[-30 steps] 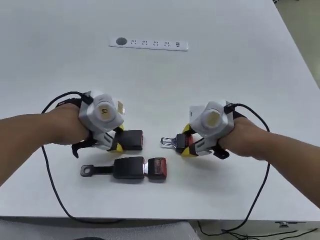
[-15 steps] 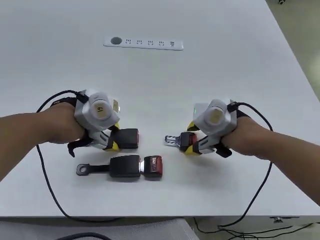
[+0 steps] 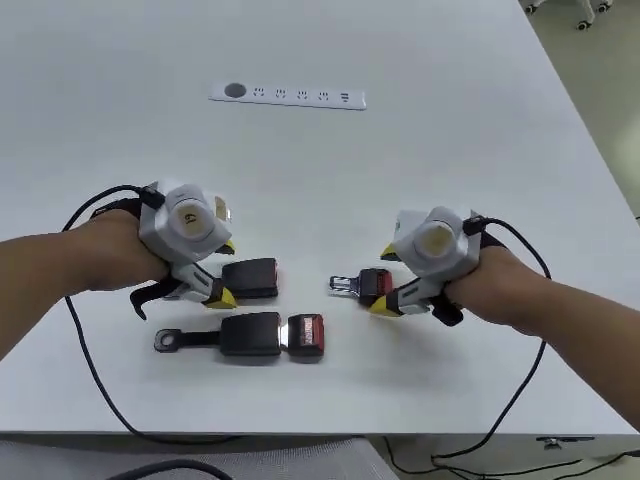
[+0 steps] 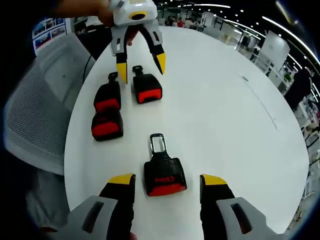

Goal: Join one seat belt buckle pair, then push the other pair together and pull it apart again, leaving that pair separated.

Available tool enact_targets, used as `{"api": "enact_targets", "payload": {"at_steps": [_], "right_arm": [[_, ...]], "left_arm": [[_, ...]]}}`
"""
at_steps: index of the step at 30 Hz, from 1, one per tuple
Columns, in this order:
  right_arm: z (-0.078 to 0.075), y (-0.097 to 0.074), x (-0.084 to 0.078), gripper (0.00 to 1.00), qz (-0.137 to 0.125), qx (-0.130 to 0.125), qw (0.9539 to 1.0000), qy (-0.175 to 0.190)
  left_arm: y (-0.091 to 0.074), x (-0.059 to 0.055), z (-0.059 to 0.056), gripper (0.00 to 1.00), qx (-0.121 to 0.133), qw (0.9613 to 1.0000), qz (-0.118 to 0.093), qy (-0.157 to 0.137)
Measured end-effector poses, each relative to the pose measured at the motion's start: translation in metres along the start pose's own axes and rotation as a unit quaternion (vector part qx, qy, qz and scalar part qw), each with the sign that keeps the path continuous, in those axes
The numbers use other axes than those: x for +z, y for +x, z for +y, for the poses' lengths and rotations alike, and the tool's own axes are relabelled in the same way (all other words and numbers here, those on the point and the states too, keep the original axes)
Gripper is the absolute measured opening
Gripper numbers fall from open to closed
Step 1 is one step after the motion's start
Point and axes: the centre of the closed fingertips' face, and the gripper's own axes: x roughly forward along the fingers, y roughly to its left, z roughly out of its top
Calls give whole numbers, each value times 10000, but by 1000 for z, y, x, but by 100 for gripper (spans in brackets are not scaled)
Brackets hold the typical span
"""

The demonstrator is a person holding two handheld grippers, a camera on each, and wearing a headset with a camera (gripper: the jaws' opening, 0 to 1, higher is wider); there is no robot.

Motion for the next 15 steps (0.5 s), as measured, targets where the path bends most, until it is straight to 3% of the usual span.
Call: {"api": "enact_targets", "payload": {"at_steps": [4,6,11,15], "right_arm": [[9,-12,5,54,-167,-135,9995,209],[11,-12,3,55,-240,-210,9992,258],[23,-21,2,62,-357,-367,9978,409],[34,-28,7,67,-594,-529,9951,595]], "left_arm": [[-12,1,-2,57,191,9995,-136,-190],[-17,-4,-5,59,303,9989,-217,-298],[-28,-31,-23,66,413,9966,-288,-652],[-39,-48,-35,72,502,9936,-364,-946]]}}
